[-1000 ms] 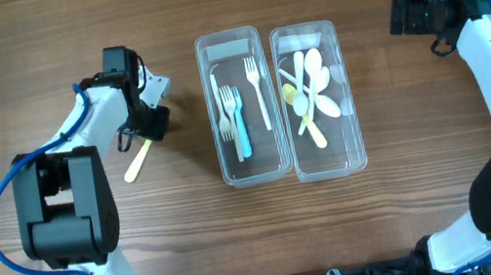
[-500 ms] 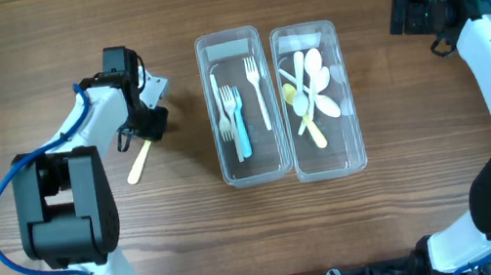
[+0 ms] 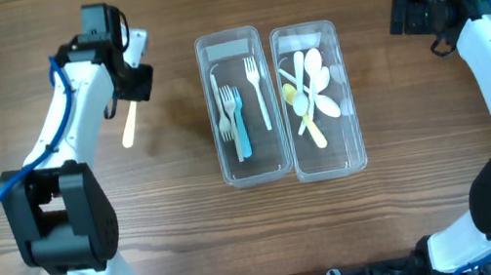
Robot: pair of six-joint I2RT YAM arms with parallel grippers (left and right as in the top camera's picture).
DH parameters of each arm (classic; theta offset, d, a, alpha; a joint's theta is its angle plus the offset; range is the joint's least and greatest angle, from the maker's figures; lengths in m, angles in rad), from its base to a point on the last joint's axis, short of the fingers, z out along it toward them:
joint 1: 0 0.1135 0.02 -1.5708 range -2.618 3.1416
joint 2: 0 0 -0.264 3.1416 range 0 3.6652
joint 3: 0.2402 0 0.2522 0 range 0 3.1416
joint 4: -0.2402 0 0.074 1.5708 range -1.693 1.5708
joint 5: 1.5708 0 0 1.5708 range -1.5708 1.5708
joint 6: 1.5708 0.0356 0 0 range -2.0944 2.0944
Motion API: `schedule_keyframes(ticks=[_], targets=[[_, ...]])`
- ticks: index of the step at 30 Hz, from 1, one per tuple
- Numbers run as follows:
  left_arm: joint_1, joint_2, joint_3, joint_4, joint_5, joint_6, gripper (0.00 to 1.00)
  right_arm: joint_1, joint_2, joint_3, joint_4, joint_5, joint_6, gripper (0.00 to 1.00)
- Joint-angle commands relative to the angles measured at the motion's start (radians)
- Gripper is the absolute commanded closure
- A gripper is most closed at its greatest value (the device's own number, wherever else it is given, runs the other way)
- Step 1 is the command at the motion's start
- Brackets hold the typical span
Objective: Pack container
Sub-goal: 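Lift the cream fork and carry it over the left container, then lower the cream fork into the left container and release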
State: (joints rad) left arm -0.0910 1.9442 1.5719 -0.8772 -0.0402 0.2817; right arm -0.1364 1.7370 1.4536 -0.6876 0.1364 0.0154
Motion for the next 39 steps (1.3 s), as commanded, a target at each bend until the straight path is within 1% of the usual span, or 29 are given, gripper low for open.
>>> schedule_keyframes(ticks=[1, 3, 5, 8, 10, 14, 16, 19, 25, 29, 32, 39], targets=[[-0.038, -0.037, 0.09, -0.058, 0.029, -0.037, 0.84, 0.004, -0.023, 0.018, 0.003, 0.014, 0.011, 0.0], [-0.062, -0.037, 0.134, -0.092, 0.055, -0.06, 0.85, 0.004, -0.023, 0.018, 0.003, 0.014, 0.011, 0.0], [-0.09, -0.037, 0.179, -0.111, 0.059, -0.115, 0.89, 0.004, -0.023, 0.018, 0.003, 0.014, 0.011, 0.0], [-0.132, -0.037, 0.246, -0.132, 0.111, -0.193, 0.91, 0.004, -0.023, 0.018, 0.003, 0.014, 0.011, 0.0], [-0.161, -0.037, 0.287, -0.14, 0.187, -0.298, 0.92, 0.004, -0.023, 0.018, 0.003, 0.014, 0.011, 0.0], [-0.19, -0.037, 0.296, -0.14, 0.307, -0.475, 0.92, 0.004, -0.023, 0.018, 0.003, 0.014, 0.01, 0.0], [-0.198, -0.033, 0.296, -0.153, 0.312, -0.562, 0.94, 0.004, -0.023, 0.018, 0.003, 0.014, 0.011, 0.0], [-0.203, -0.027, 0.292, -0.171, 0.313, -0.654, 0.96, 0.004, -0.023, 0.018, 0.003, 0.014, 0.011, 0.0], [-0.241, 0.014, 0.292, -0.206, 0.314, -0.665, 0.94, 0.004, -0.023, 0.018, 0.003, 0.014, 0.011, 0.0], [-0.292, 0.041, 0.292, -0.203, 0.313, -0.664, 0.92, 0.004, -0.023, 0.018, 0.003, 0.014, 0.011, 0.0], [-0.322, 0.057, 0.292, -0.19, 0.312, -0.664, 0.91, 0.004, -0.023, 0.018, 0.003, 0.014, 0.011, 0.0], [-0.331, 0.068, 0.292, -0.19, 0.286, -0.663, 0.92, 0.004, -0.023, 0.018, 0.003, 0.014, 0.011, 0.0]])
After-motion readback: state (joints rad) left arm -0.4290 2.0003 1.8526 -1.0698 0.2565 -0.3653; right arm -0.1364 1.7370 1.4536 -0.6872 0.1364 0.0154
